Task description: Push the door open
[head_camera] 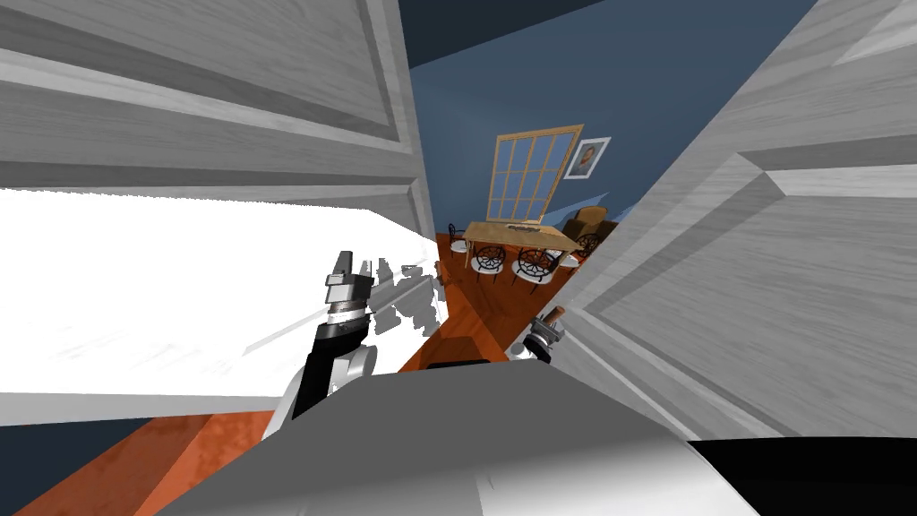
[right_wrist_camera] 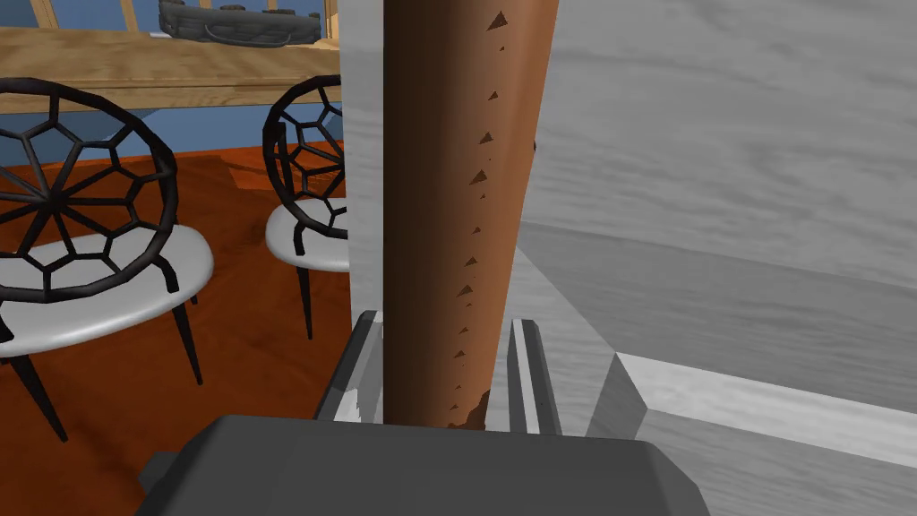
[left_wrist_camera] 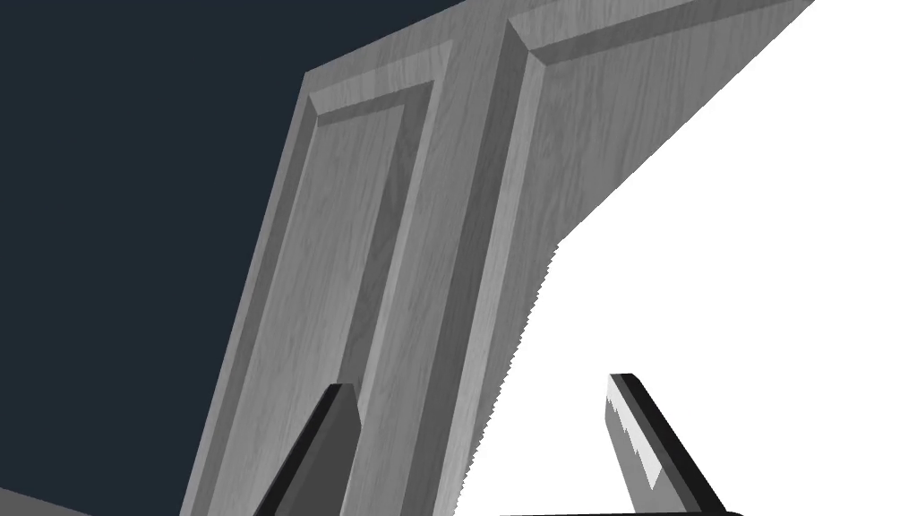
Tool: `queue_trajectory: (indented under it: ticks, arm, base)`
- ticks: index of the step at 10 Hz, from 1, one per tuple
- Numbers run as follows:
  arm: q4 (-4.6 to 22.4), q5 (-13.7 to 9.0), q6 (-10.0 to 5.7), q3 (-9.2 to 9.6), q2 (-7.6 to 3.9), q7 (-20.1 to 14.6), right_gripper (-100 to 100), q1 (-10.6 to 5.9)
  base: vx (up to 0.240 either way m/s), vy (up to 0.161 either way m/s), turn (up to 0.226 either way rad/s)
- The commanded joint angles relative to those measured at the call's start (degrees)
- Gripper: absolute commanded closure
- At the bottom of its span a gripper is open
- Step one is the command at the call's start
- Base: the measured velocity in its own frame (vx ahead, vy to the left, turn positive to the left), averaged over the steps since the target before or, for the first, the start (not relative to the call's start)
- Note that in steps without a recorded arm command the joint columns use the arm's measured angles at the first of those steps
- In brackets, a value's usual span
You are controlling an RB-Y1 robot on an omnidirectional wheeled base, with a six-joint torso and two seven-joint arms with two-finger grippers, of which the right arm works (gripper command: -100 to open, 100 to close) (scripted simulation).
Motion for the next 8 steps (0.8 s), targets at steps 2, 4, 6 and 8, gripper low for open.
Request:
queue_trajectory:
  ticks: [2,4,6,8]
  arm:
    - [-1.0,-0.8,-1.15,-1.58,-0.64,1.0,100,1.46]
    - [-1.0,-1.3,-1.43,-2.07,-0.67,1.2,100,1.45]
    - [-1.0,-1.5,-1.57,-2.32,-0.68,1.4,100,1.45]
    - [-1.1,-2.2,-2.00,-3.06,-0.51,1.8,100,1.43]
  base:
    - [0.101,-0.086,-0.098]
    - [0.112,-0.081,-0.046]
    - [0.095,-0.078,-0.047]
    - [0.112,-0.073,-0.081]
